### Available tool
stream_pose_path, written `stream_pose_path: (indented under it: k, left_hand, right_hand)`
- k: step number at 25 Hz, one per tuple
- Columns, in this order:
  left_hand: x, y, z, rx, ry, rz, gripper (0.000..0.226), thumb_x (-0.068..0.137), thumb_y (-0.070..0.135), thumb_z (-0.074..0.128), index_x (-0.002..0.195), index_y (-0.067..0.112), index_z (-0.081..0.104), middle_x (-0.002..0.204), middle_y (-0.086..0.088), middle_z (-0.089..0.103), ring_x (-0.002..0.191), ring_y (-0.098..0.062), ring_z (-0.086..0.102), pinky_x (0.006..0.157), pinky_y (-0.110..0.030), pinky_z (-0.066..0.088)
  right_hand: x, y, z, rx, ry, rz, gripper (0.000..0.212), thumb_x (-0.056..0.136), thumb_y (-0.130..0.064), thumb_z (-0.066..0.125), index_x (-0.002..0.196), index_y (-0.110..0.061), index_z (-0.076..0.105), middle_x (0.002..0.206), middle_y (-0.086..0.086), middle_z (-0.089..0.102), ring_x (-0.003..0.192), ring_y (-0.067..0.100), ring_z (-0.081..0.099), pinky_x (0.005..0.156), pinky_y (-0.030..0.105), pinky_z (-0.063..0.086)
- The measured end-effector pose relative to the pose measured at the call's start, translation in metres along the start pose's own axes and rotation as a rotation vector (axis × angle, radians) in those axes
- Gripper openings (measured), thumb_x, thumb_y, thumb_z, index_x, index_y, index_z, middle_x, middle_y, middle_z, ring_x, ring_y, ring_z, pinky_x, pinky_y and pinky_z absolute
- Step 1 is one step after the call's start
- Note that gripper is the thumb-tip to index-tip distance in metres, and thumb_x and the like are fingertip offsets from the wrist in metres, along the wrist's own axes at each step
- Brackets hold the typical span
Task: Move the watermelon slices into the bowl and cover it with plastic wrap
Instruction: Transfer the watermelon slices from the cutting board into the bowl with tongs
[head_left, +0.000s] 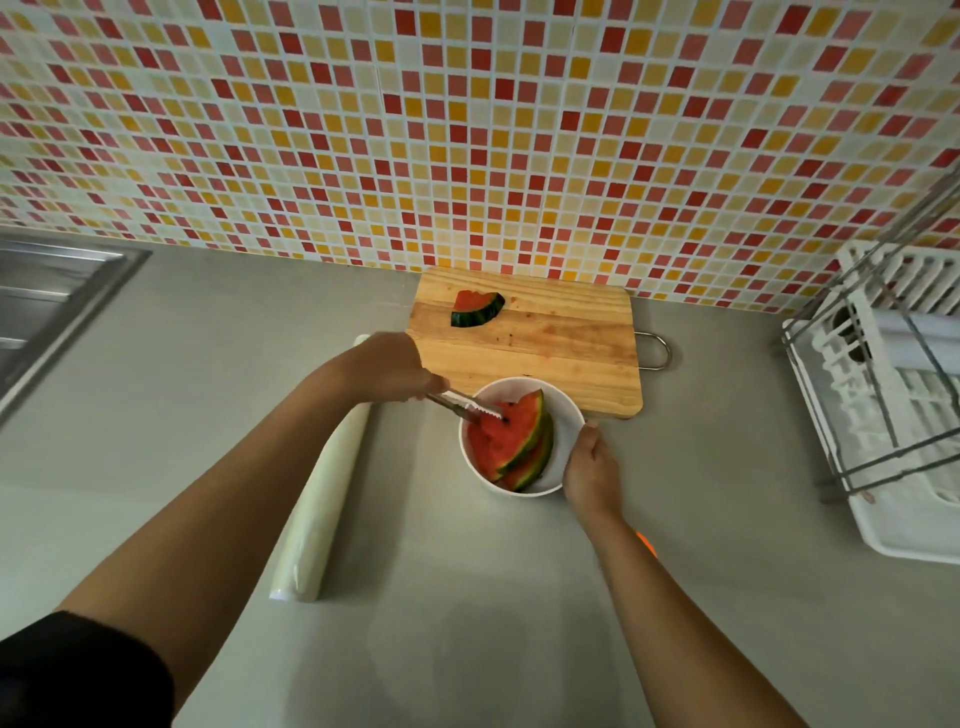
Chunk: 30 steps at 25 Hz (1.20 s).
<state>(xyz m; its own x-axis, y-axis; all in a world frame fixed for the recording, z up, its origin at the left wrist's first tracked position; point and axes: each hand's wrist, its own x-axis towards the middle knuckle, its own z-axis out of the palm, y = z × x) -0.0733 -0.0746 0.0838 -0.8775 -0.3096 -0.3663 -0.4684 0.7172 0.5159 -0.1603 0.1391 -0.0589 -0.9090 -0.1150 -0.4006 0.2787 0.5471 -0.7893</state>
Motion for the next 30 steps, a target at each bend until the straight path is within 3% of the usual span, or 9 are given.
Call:
stream_pose_path:
  k: [4,7,10,12,15,18,23,27,30]
  left_hand:
    - [-0.009,0.020,-0.011,0.290,0.126,0.028,0.035,0.091,0.032,0.059,0.059,0.024,0.047,0.058,0.010,0.048,0.050,-0.009,0.045,0.043,-0.013,0.029]
    - [-0.013,0.020,0.009,0.144,0.286,0.050,0.025,0.091,0.031,0.058,0.093,0.010,0.072,0.079,0.010,0.061,0.057,-0.007,0.050,0.051,-0.016,0.035]
    - [-0.019,0.014,0.035,0.066,0.432,0.225,0.027,0.091,0.028,0.060,0.106,0.009,0.073,0.102,-0.003,0.074,0.085,-0.021,0.066,0.075,-0.028,0.050]
    - [-0.026,0.009,0.051,0.032,0.499,0.360,0.024,0.089,0.026,0.063,0.100,0.008,0.074,0.095,-0.010,0.075,0.084,-0.024,0.067,0.071,-0.025,0.046]
    - [-0.038,0.006,0.076,0.156,0.467,0.462,0.028,0.088,0.030,0.059,0.098,0.008,0.074,0.078,-0.014,0.071,0.068,-0.032,0.066,0.059,-0.035,0.052]
    - [-0.036,0.001,0.079,0.162,0.508,0.389,0.025,0.089,0.026,0.060,0.095,0.006,0.074,0.075,-0.016,0.068,0.066,-0.036,0.063,0.056,-0.039,0.051]
    - [-0.031,0.000,0.068,0.097,0.545,0.411,0.021,0.084,0.025,0.064,0.087,0.008,0.075,0.072,-0.010,0.072,0.062,-0.027,0.065,0.056,-0.027,0.045]
    - [0.022,-0.025,0.042,-0.034,0.691,0.023,0.029,0.091,0.033,0.058,0.084,0.008,0.073,0.071,-0.009,0.069,0.057,-0.023,0.058,0.050,-0.025,0.039]
    - [0.064,-0.045,0.040,-0.285,0.558,-0.386,0.040,0.091,0.044,0.052,0.076,0.009,0.067,0.068,-0.006,0.061,0.061,-0.021,0.053,0.048,-0.026,0.036]
  right_hand:
    - [-0.002,-0.002,0.001,0.023,0.002,0.015,0.063,0.094,-0.051,0.015,0.125,-0.014,0.056,0.129,0.016,0.057,0.121,0.036,0.050,0.102,0.046,0.037]
    - [-0.003,-0.003,0.000,0.022,-0.003,0.002,0.064,0.094,-0.052,0.015,0.126,-0.015,0.055,0.131,0.015,0.057,0.122,0.035,0.049,0.103,0.045,0.037]
    - [-0.003,-0.002,-0.001,0.022,-0.024,-0.007,0.066,0.092,-0.055,0.013,0.126,-0.017,0.055,0.131,0.013,0.057,0.123,0.033,0.049,0.104,0.048,0.037]
    - [-0.003,-0.002,-0.001,0.025,-0.026,-0.006,0.067,0.092,-0.056,0.013,0.125,-0.017,0.056,0.130,0.012,0.058,0.122,0.032,0.050,0.105,0.050,0.037]
    - [-0.002,-0.002,-0.001,0.012,-0.014,0.013,0.066,0.092,-0.055,0.012,0.125,-0.018,0.056,0.130,0.014,0.058,0.121,0.034,0.050,0.104,0.051,0.037]
    - [-0.002,-0.002,-0.002,-0.006,-0.019,0.042,0.066,0.092,-0.055,0.011,0.125,-0.018,0.055,0.129,0.014,0.058,0.120,0.035,0.050,0.104,0.052,0.037]
    - [0.000,0.001,-0.002,0.013,-0.032,0.031,0.066,0.092,-0.056,0.013,0.125,-0.017,0.055,0.128,0.014,0.058,0.119,0.034,0.051,0.103,0.052,0.038]
    - [0.001,0.003,-0.001,-0.002,-0.012,0.047,0.067,0.092,-0.057,0.013,0.130,-0.019,0.052,0.134,0.012,0.054,0.124,0.033,0.048,0.105,0.051,0.035]
    - [0.002,0.005,0.001,-0.001,0.001,0.055,0.066,0.092,-0.057,0.014,0.130,-0.019,0.052,0.135,0.011,0.054,0.125,0.033,0.047,0.106,0.052,0.034]
